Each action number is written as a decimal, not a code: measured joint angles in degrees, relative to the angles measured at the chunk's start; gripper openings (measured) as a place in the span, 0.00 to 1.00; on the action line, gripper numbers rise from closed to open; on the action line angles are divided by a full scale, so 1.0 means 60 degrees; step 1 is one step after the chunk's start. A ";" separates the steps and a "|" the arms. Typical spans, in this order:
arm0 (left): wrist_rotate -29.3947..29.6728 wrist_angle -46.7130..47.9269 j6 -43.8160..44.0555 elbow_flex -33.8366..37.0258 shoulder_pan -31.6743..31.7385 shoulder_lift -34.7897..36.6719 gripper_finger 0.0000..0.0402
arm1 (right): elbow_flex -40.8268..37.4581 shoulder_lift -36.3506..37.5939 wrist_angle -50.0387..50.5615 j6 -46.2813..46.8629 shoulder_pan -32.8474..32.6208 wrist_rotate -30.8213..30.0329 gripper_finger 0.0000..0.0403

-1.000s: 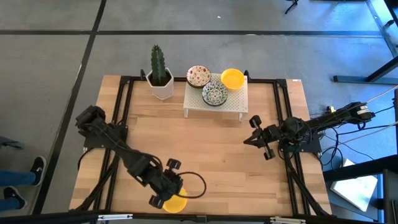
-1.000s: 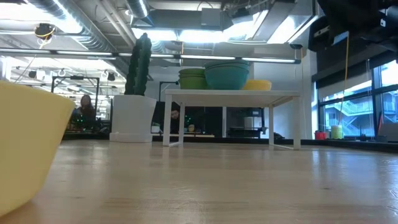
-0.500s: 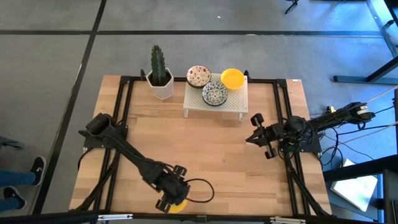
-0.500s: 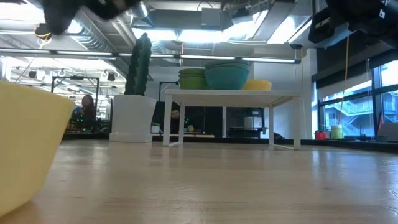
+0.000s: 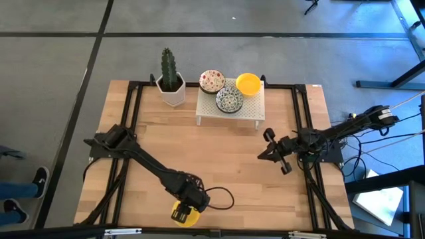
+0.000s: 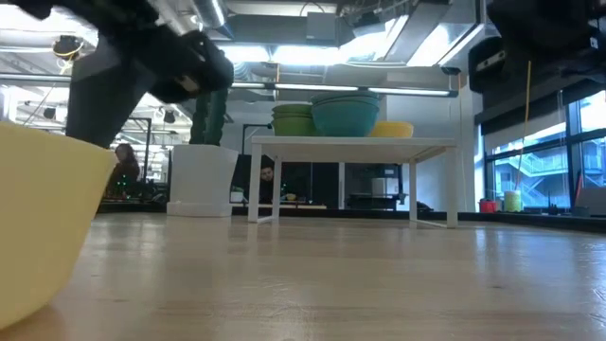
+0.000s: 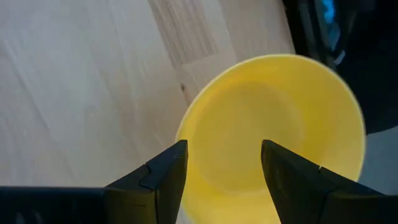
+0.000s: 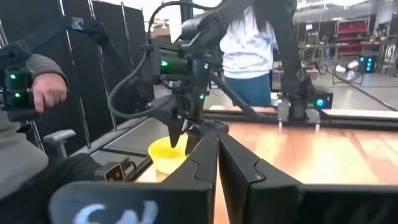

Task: Pick & Place Mini bowls
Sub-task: Stack the yellow bowl on the yellow bowls on the shelf

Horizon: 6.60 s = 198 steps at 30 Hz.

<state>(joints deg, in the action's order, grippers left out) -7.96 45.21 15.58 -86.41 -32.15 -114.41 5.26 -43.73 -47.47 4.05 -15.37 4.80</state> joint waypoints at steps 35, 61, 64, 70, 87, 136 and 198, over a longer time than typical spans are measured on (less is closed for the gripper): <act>0.1891 0.2102 -0.1534 -0.0639 0.0106 0.0040 0.43 | -0.0004 -0.0319 -0.0178 0.0254 -0.0883 -0.0897 0.04; 0.0988 -0.0176 -0.0686 0.0743 0.0475 -0.0348 0.29 | -0.0004 -0.0319 -0.0037 0.0138 -0.0883 -0.0887 0.04; 0.0869 0.0005 -0.0840 0.0743 0.0456 -0.0554 0.24 | -0.0004 -0.0319 -0.0037 0.0029 -0.0883 -0.0887 0.04; 0.0801 0.1163 -0.1416 0.0341 0.0289 -0.0413 0.02 | -0.0004 -0.0319 -0.0094 0.0014 -0.0883 -0.0888 0.04; 0.2713 0.3385 -0.0455 0.0999 0.1060 0.5671 0.01 | -0.0004 -0.0319 -0.0171 0.0245 -0.0883 -0.1384 0.04; 0.3636 -0.4157 -0.0698 0.4786 0.6079 0.8620 0.01 | -0.0004 -0.1583 -0.0585 -0.2859 -0.0840 -0.2801 0.04; 0.0550 0.0033 -0.5069 -0.8123 0.9776 0.0095 0.01 | 0.0000 -0.1613 -0.0466 -0.2271 -0.0832 -0.4539 0.04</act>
<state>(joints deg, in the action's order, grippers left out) -4.66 45.41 -14.83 -135.15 26.50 -113.84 5.26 -53.41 -50.26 -9.58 -20.36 -22.44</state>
